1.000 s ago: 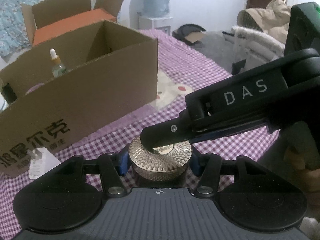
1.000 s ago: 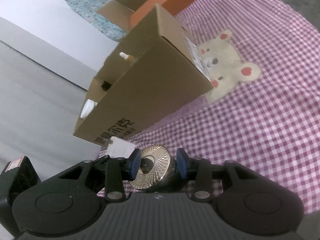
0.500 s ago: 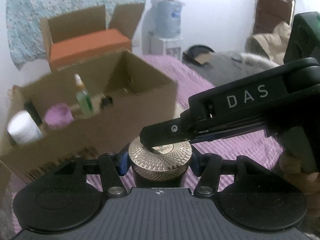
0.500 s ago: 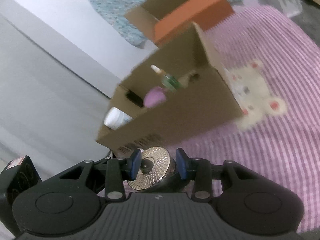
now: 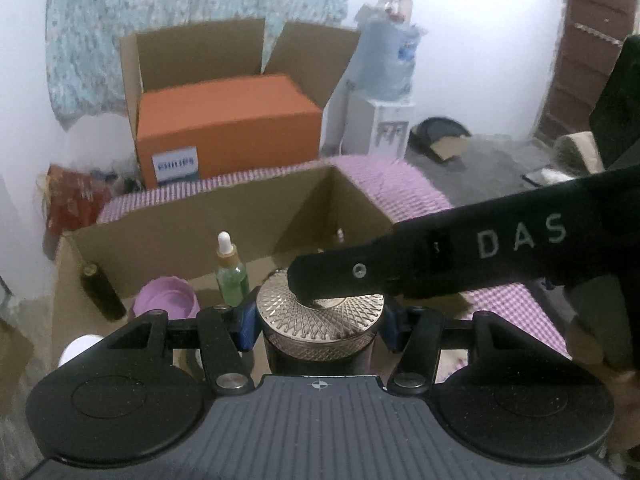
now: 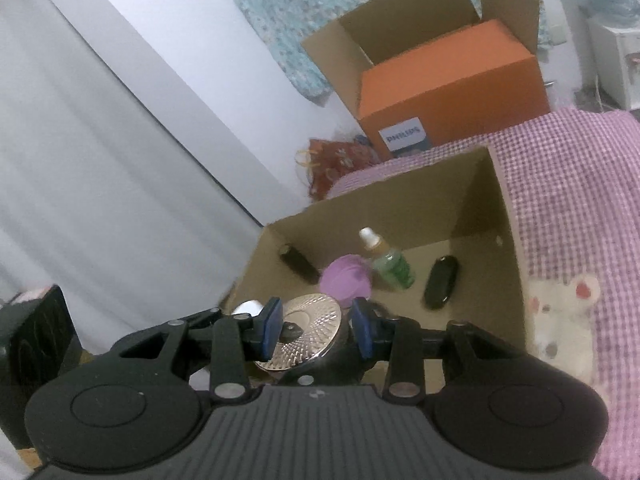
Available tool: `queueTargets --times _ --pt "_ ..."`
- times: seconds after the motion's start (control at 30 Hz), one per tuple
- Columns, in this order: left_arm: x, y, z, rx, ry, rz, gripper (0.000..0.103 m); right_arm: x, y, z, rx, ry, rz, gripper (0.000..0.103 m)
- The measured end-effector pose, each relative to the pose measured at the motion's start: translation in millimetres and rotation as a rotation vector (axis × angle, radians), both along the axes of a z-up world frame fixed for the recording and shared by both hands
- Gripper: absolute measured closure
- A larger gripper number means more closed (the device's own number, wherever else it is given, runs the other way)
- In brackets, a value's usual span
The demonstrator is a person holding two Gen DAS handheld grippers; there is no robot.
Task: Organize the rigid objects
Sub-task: 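Carry the gold jar into the box and open the right gripper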
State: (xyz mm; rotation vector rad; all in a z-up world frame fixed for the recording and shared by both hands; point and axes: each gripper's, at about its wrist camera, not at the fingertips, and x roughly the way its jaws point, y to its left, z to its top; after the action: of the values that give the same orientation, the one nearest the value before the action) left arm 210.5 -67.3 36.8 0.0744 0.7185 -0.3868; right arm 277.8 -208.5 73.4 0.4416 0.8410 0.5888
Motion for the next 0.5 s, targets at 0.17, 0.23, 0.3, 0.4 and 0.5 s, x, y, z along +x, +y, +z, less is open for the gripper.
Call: queueTargets --times 0.17,0.23,0.3,0.4,0.5 --pt "31 -5 -31 -0.01 0.124 0.024 0.047 41 5 -27 -0.086 0.099 0.02 0.062" --pt "38 -5 -42 -0.014 0.168 0.035 0.047 55 8 -38 -0.113 0.139 0.033 0.062" --pt "45 -4 -49 -0.016 0.198 0.044 0.047 61 11 -47 -0.142 0.157 0.048 0.062" --pt "51 -4 -57 0.0 0.232 0.057 0.047 66 15 -55 -0.191 0.163 0.072 0.062" --pt "56 -2 -63 -0.008 0.269 0.073 0.046 66 17 -56 -0.211 0.158 0.088 0.063"
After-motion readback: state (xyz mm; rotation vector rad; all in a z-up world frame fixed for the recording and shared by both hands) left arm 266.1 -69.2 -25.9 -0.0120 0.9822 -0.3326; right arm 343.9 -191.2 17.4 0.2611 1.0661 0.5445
